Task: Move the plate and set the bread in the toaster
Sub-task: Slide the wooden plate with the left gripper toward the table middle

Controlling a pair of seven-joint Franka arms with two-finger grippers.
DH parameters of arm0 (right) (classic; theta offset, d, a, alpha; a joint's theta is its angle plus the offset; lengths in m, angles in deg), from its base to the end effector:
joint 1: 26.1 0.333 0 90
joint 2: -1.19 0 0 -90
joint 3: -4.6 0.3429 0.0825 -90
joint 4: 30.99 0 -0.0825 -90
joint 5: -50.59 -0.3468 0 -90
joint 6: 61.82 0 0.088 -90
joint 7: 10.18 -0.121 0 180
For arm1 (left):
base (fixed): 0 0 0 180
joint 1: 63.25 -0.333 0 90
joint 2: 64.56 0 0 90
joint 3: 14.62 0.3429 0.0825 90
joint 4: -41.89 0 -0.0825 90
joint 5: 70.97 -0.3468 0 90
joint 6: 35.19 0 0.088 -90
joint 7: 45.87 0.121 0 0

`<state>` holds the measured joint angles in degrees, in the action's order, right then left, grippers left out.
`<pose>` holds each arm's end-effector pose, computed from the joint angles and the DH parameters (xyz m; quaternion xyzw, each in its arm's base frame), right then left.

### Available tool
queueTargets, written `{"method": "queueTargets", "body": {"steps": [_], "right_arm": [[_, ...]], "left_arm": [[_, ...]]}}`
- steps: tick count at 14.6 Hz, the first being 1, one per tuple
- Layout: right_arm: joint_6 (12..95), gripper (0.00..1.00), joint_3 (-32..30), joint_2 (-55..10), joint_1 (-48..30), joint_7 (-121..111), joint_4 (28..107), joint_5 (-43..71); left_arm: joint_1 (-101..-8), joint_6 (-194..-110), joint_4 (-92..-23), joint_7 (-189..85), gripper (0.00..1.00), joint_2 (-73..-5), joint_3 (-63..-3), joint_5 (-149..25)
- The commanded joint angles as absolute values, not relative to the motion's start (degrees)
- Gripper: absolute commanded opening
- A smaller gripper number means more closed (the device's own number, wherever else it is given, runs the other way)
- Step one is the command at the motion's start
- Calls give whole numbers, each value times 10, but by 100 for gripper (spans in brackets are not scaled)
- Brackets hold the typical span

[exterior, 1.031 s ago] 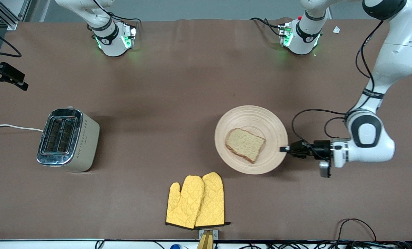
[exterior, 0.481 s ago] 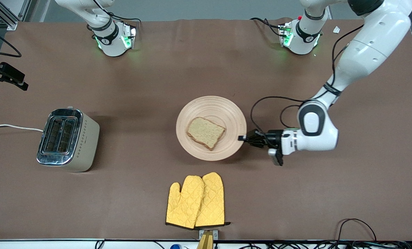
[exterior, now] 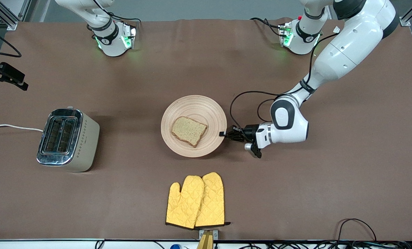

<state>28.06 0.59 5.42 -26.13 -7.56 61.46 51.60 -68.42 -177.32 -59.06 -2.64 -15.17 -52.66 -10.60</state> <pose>0.4911 -0.0384 0.6558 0.9998 -0.0125 0.0140 0.0071 0.5772 -0.3130 0.1982 0.8533 -0.0860 -0.0114 0.5142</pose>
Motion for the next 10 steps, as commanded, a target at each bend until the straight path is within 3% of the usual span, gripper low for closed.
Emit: {"method": "queueTargets", "body": {"steps": [1,8,9,10], "right_arm": [[286,100,13,73,-270,-79,633,521],[282,100,12,71,-270,-78,627,521],[281,100,12,71,-270,-76,623,521],[281,100,12,71,-270,-75,619,521]], "left_arm": [[-687,-1777,-589,-17,0,-145,-533,-81],[-688,-1799,-588,5,5,-117,-532,-82],[-690,-1799,-588,5,14,-117,-531,-82],[-688,-1800,-587,5,34,-117,-530,-82]]}}
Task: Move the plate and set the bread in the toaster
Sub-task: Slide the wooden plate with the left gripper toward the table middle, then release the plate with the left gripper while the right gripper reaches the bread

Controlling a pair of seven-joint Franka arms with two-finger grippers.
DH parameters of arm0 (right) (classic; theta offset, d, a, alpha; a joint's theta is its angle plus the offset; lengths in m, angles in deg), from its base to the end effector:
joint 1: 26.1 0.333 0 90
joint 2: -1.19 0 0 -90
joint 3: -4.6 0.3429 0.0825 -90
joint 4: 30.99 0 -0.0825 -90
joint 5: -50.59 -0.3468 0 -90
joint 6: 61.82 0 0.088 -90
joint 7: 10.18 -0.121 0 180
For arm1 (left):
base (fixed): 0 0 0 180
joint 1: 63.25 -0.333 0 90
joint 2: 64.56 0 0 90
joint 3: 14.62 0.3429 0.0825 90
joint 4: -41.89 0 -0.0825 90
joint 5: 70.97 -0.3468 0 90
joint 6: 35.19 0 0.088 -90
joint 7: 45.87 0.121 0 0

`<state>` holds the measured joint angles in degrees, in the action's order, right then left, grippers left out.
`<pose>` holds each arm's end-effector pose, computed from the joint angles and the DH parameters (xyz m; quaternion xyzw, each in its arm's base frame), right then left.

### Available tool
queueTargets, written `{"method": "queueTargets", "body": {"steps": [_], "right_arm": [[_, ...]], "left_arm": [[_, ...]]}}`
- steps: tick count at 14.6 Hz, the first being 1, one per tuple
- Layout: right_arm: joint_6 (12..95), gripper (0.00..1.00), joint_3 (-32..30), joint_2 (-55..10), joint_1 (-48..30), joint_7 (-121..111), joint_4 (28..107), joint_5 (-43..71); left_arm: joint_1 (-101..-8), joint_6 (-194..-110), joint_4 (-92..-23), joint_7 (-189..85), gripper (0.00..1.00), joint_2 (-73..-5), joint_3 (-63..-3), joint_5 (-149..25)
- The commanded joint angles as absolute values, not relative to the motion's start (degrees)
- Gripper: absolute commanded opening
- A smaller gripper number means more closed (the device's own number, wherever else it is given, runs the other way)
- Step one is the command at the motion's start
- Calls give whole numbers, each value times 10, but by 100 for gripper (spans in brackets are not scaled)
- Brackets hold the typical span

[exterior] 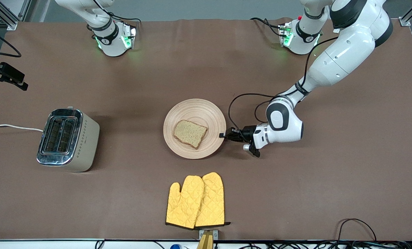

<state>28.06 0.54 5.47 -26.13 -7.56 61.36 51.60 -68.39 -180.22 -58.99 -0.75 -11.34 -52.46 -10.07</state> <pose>0.4908 -0.0389 0.6570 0.9998 -0.0129 0.0153 0.0071 0.5733 -0.3073 0.1598 0.8592 -0.0691 -0.0139 0.5067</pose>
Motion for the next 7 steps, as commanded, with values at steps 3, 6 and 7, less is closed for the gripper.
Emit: {"method": "queueTargets", "body": {"steps": [3,6,7], "right_arm": [[279,100,13,69,-267,-73,616,524],[263,100,13,58,-266,-73,616,526],[262,100,13,53,-265,-72,616,526]], "left_arm": [[-700,-1799,-587,-6,100,-123,-530,-82],[-715,-1800,-581,-38,100,-149,-529,-87],[-725,-1799,-580,-58,100,-161,-530,-92]]}}
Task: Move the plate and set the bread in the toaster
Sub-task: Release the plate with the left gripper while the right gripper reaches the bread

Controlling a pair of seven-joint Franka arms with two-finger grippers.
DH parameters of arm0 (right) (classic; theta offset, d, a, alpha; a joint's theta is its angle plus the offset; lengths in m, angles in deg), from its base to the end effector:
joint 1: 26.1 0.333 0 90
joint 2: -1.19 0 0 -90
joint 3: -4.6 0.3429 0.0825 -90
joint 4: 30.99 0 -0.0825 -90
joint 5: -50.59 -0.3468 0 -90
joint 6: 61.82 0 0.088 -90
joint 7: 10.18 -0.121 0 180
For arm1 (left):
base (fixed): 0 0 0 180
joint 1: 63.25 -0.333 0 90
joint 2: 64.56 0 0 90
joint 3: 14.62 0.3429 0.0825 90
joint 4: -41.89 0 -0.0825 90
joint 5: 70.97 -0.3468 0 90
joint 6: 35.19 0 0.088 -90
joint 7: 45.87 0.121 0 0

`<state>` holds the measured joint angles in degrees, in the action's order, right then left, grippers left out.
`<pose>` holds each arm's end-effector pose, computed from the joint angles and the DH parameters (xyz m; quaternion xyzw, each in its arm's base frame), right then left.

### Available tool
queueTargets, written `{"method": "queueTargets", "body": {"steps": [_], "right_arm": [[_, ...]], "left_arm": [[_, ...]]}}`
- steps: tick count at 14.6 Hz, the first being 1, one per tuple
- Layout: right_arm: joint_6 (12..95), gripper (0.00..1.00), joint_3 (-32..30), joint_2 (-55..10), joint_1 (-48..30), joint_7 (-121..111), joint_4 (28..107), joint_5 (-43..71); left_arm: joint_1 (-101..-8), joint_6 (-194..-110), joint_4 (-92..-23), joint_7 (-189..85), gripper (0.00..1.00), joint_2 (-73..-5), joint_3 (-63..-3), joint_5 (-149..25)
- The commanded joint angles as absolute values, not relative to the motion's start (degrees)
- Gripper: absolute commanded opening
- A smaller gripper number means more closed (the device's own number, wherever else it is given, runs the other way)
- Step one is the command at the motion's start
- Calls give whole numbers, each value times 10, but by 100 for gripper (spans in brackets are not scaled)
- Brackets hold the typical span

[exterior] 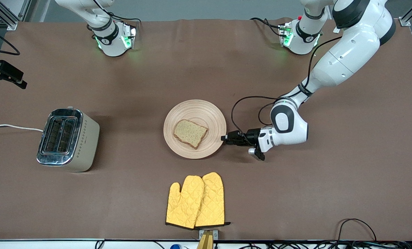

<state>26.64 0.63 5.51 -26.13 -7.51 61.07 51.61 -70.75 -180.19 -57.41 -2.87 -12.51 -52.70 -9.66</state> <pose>0.4878 -0.0379 0.6573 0.9999 -0.0118 0.0058 0.0066 0.5990 -0.2838 0.1806 0.8588 -0.0387 0.0083 0.5108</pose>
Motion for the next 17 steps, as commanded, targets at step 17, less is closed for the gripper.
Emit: {"method": "queueTargets", "body": {"steps": [17], "right_arm": [[575,100,15,-214,31,-452,634,446]], "left_arm": [[-849,-1574,-437,-546,100,-297,-530,-641]]}}
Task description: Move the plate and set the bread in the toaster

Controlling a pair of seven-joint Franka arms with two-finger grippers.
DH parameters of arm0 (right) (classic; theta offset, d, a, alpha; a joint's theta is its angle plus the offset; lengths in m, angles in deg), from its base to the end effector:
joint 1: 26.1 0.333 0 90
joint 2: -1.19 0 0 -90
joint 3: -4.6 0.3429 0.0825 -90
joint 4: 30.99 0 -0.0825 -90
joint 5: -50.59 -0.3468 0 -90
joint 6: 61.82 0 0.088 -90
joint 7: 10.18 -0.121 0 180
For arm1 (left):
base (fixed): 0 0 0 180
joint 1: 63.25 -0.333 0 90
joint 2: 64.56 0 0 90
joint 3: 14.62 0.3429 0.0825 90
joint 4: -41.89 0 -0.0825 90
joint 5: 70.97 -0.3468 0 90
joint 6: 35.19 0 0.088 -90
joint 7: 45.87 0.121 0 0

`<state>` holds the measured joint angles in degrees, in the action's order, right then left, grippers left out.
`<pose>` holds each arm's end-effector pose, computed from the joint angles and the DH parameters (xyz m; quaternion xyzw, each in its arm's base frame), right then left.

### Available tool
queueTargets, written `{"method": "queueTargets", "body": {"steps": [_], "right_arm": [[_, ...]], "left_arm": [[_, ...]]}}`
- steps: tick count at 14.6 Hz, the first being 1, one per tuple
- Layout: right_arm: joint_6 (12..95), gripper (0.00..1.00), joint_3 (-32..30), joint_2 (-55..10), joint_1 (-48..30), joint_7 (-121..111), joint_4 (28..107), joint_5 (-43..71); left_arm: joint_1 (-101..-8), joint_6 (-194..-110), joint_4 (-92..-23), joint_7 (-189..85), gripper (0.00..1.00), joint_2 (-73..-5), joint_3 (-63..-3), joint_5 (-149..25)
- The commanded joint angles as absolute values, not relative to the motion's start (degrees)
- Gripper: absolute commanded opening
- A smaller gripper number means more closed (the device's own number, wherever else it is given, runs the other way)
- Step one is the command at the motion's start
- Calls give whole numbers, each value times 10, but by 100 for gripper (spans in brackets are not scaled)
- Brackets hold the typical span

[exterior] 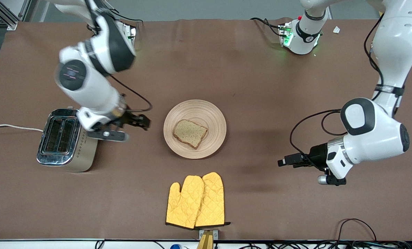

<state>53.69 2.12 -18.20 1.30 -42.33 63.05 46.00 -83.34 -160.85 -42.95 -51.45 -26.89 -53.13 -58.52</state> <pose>0.5722 0.2757 0.4494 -0.9963 0.0782 -0.0021 0.0345 0.6913 -0.1309 0.4012 0.9562 0.0163 0.0271 0.2911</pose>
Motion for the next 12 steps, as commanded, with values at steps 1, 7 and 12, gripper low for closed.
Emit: {"method": "queueTargets", "body": {"steps": [1,7,12], "right_arm": [[607,100,15,-233,44,-460,640,439],[728,98,15,-290,80,-474,702,433],[745,87,14,-317,103,-514,708,429]], "left_arm": [[-856,-1556,-437,-547,100,-305,-530,-665],[-889,-1441,-427,-548,100,-370,-529,-793],[-903,-1342,-393,-542,100,-423,-529,-837]]}}
